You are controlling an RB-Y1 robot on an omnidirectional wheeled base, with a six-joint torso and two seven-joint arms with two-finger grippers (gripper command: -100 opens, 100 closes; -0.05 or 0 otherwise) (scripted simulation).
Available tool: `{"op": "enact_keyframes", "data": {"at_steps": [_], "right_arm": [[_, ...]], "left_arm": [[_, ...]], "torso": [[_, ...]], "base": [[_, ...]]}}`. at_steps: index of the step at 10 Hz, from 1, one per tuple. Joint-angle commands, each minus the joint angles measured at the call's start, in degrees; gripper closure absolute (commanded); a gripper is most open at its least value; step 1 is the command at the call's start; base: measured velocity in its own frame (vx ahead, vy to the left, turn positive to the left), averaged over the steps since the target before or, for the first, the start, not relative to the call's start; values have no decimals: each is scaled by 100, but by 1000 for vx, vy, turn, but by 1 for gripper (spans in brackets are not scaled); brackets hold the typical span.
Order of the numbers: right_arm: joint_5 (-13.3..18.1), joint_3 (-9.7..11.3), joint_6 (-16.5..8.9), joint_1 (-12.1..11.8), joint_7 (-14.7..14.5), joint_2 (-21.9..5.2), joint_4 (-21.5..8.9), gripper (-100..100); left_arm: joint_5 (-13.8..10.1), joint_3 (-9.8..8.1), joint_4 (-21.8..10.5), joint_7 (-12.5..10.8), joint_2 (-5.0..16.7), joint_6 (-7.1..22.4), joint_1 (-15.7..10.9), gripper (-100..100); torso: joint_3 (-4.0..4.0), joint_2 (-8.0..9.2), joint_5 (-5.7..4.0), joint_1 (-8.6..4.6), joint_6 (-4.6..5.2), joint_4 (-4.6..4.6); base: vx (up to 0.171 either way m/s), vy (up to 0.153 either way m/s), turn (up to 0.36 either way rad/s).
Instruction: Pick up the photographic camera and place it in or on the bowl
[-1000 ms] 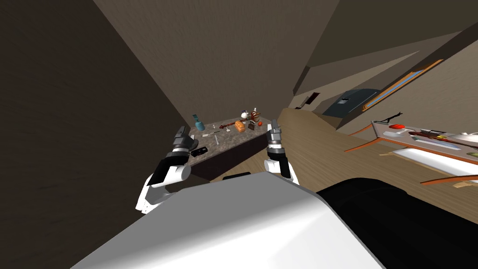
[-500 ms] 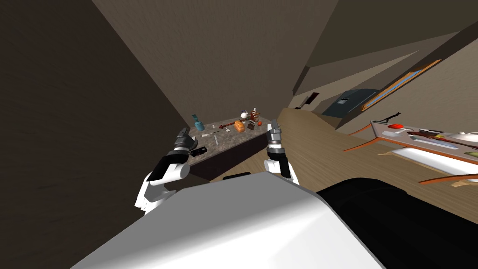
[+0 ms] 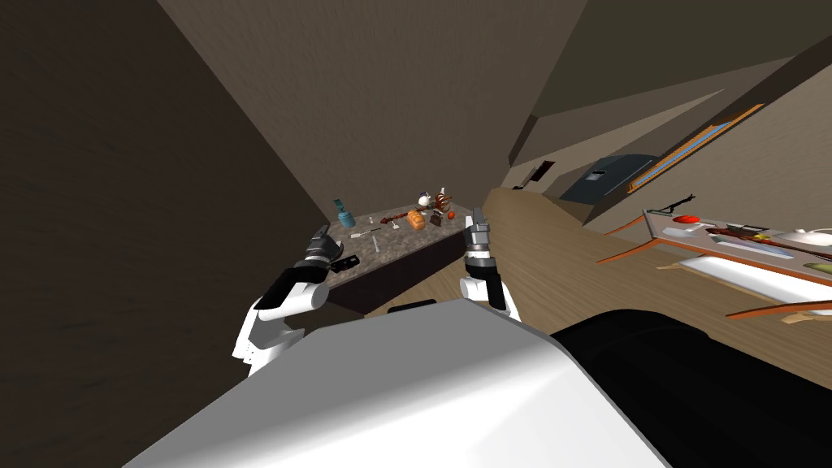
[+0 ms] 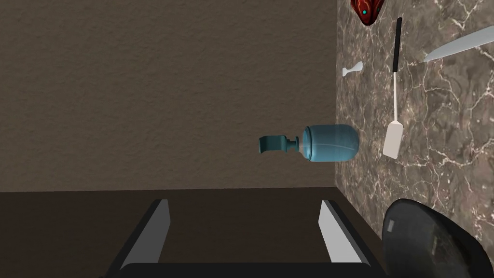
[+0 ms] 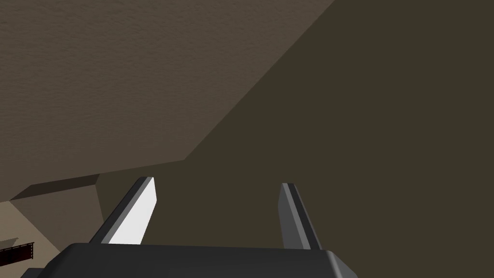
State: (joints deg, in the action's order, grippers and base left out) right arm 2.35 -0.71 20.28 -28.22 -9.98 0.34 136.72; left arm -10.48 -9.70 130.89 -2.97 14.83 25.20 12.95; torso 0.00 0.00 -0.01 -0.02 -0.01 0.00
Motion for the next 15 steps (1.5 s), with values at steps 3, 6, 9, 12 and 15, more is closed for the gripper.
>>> {"op": "enact_keyframes", "data": {"at_steps": [3,6,9,12,15], "right_arm": [[0,0,0,0,0,0,0,0],[0,0,0,0,0,0,0,0],[0,0,0,0,0,0,0,0],[0,0,0,0,0,0,0,0],[0,0,0,0,0,0,0,0]], "left_arm": [[-93,-81,-65,-81,101,514,-102,-100],[-164,-143,-117,-153,176,961,-196,-100],[-235,-201,-172,-226,251,1408,-288,-100],[-304,-256,-231,-300,323,1849,-380,-100],[-371,-308,-292,-373,390,2283,-471,-100]], "torso": [[0,0,0,0,0,0],[0,0,0,0,0,0],[-1,-1,0,1,0,0],[-1,-2,0,2,0,0],[-2,-3,1,3,0,-1]], "base": [[-1,-7,-7],[-1,-6,-8],[1,-4,-8],[3,-3,-8],[4,-1,-9]]}}
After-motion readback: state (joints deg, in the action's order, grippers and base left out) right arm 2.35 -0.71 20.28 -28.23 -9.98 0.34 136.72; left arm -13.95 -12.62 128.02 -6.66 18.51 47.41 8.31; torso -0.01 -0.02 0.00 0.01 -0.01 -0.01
